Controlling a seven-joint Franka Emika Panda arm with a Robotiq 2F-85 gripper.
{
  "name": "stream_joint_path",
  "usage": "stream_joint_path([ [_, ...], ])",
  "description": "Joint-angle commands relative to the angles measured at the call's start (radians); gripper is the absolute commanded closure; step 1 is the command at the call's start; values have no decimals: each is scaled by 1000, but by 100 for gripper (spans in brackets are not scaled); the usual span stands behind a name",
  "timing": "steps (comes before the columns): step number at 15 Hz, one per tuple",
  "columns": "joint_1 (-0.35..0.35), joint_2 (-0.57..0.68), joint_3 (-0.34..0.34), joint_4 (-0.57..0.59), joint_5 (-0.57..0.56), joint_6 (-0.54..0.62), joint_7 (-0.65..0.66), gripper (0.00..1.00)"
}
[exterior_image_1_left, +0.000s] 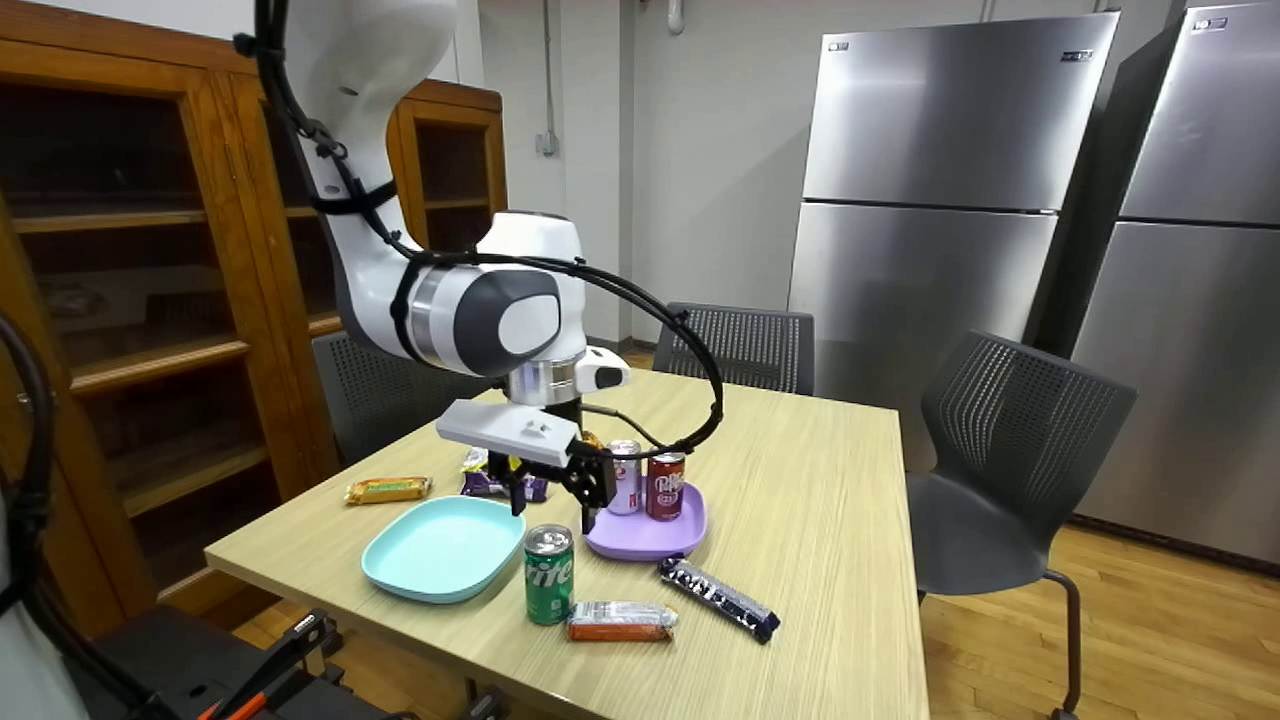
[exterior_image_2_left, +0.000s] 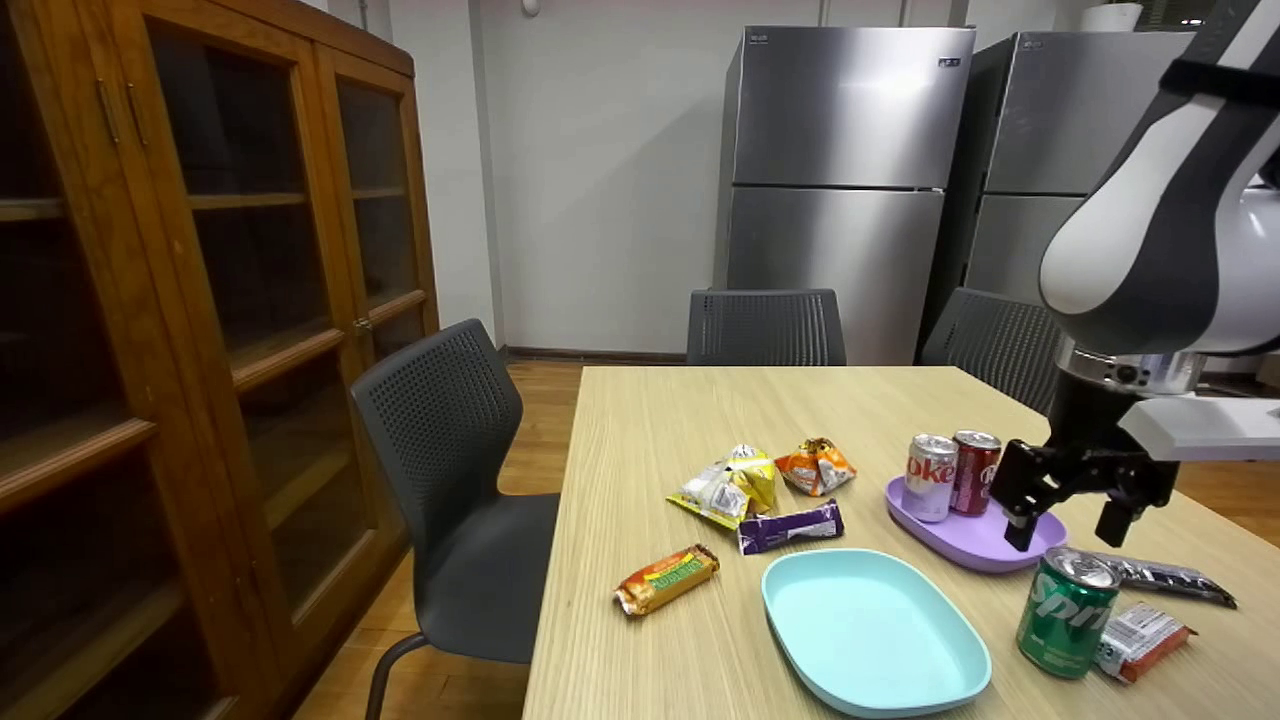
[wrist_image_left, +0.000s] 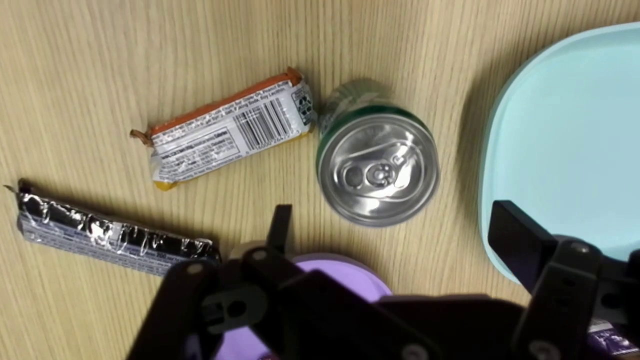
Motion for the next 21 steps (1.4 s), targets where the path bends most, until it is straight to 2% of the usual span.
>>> stream_joint_path([
  [1, -19, 17, 1, -11, -26, 13, 2, 0],
  [11, -9, 73, -12, -1, -51, 11, 17, 0],
  [12, -11, 75, -9, -1, -50, 9, 14, 25],
  [13, -11, 76, -10, 0, -52, 10, 15, 26],
  [14, -11, 77, -10, 0, -52, 10, 15, 32],
  [17, -15, 81, -6, 5, -47, 10, 13, 58],
  [18, -15, 79, -6, 5, -47, 13, 13, 62],
  [21, -28, 62, 10, -1, -33, 2, -1, 62],
])
